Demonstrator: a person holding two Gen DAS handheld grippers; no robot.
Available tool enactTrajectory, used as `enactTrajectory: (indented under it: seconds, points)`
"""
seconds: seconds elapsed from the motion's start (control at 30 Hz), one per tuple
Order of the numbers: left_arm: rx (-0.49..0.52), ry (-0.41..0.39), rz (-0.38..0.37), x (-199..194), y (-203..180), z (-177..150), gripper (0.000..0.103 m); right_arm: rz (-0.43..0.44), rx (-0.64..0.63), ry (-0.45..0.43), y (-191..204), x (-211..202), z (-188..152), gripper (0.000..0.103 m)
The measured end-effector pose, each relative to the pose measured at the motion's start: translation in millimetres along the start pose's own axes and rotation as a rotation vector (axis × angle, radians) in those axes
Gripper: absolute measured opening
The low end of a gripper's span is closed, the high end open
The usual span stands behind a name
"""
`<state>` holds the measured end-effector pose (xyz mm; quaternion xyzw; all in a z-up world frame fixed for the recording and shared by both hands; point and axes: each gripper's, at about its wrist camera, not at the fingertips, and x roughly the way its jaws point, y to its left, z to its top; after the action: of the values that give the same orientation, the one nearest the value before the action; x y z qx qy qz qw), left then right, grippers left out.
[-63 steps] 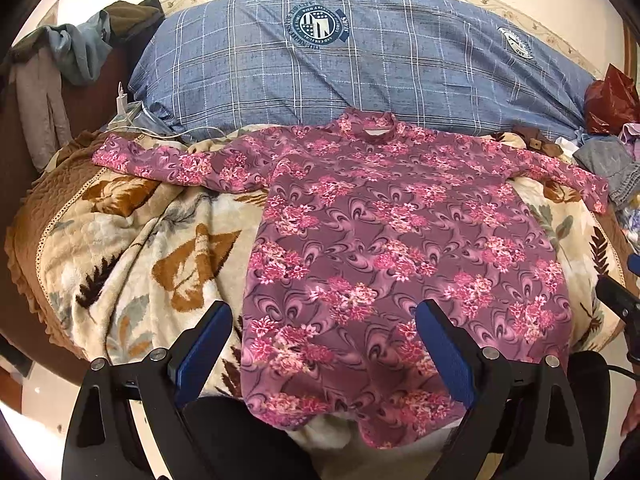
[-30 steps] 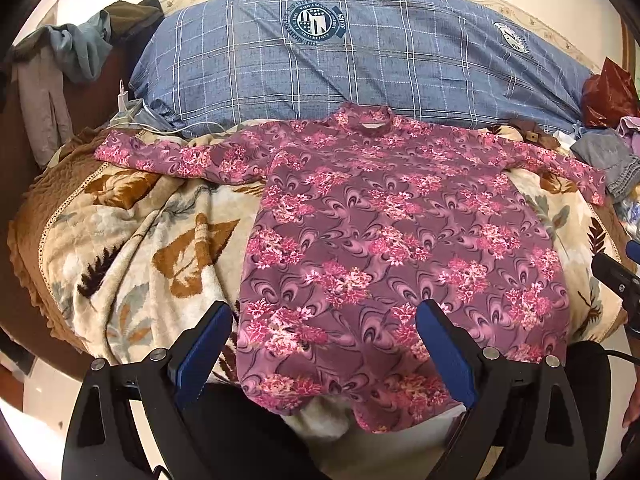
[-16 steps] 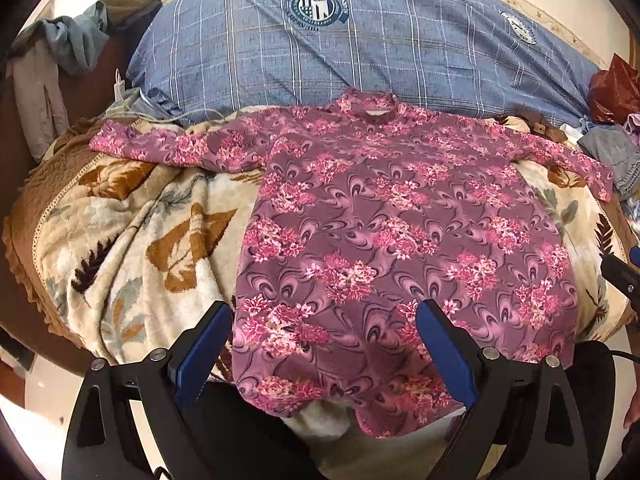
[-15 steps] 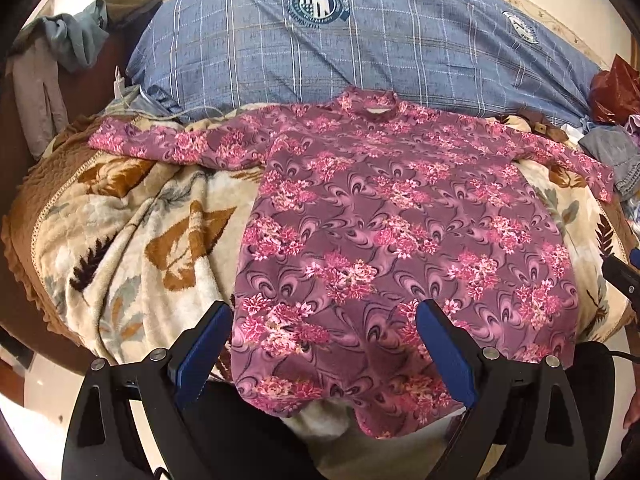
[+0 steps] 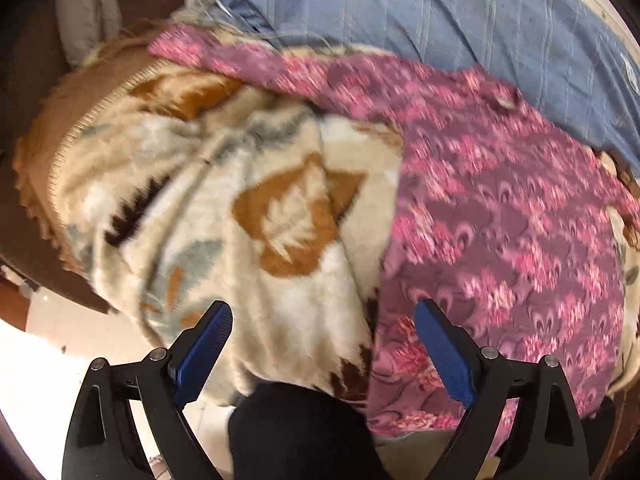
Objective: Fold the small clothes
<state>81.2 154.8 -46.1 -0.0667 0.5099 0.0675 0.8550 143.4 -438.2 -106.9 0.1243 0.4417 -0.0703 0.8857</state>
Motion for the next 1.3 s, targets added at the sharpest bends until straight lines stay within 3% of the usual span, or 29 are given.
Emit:
enactTrajectory:
  seconds: [0.1, 0.27, 0.4, 0.43, 0.47, 0.53, 0.57, 0.6, 0.63, 0.67, 0.73, 0.83, 0.93, 1.03, 1.1, 1.2, 1.3]
  points:
    - [0.031, 0.075, -0.076, 24.7, -18.0, -4.9, 0.093, 0.054, -0.01, 0.071, 6.7, 21.9, -6.1, 0.098]
    - [0.089, 0.172, -0.118, 60.1, -42.6, -6.7, 0.093, 0.114, -0.104, 0.161, 40.9, 52.4, -20.7, 0.092]
    - [0.102, 0.174, -0.121, 69.5, -47.4, -9.9, 0.091, 0.099, -0.235, 0.192, 69.7, 63.1, -35.6, 0.082]
    - [0.105, 0.169, -0.117, 69.7, -47.8, -10.2, 0.089, 0.081, -0.265, 0.181, 73.4, 62.1, -37.5, 0.069]
    - [0.106, 0.165, -0.109, 69.4, -47.4, -10.4, 0.081, 0.059, -0.299, 0.17, 77.0, 60.3, -38.8, 0.06]
    - [0.103, 0.159, -0.091, 66.0, -45.8, -9.6, 0.064, 0.057, -0.329, 0.159, 73.7, 55.7, -35.8, 0.023]
    - [0.09, 0.166, -0.095, 62.2, -42.4, -9.2, 0.048, 0.09, -0.325, 0.161, 68.3, 50.6, -32.4, 0.005]
    - [0.076, 0.176, -0.13, 56.7, -39.9, -9.1, 0.034, 0.136, -0.309, 0.161, 63.0, 43.1, -28.0, 0.004]
    - [0.066, 0.182, -0.17, 52.0, -37.7, -8.7, 0.033, 0.147, -0.306, 0.134, 55.9, 30.4, -23.2, 0.004]
    - [0.06, 0.176, -0.181, 49.6, -34.6, -9.1, 0.033, 0.135, -0.325, 0.114, 50.0, 21.7, -19.2, 0.003]
    - [0.078, 0.164, -0.133, 53.2, -31.9, -11.1, 0.033, 0.08, -0.318, 0.131, 37.0, 25.1, -15.6, 0.002]
    - [0.085, 0.207, -0.114, 69.0, -28.9, -17.5, 0.033, 0.108, -0.222, 0.199, 20.0, 41.7, -18.0, 0.002]
    - [0.104, 0.171, -0.132, 58.8, -21.0, -15.7, 0.033, 0.116, -0.24, 0.189, 28.2, 38.2, -23.1, 0.003]
    - [0.092, 0.149, -0.171, 46.7, -7.4, -11.1, 0.041, 0.143, -0.239, 0.199, 32.9, 37.1, -22.6, 0.01]
    - [0.07, 0.172, -0.21, 47.8, -2.3, -13.6, 0.058, 0.15, -0.226, 0.207, 33.4, 39.3, -22.6, 0.014]
    - [0.052, 0.234, -0.262, 53.9, 0.6, -25.2, 0.059, 0.172, -0.185, 0.224, 30.0, 45.4, -25.4, 0.028]
    - [0.065, 0.28, -0.265, 76.9, -7.8, -35.0, 0.056, 0.169, -0.182, 0.219, 29.7, 48.1, -28.8, 0.028]
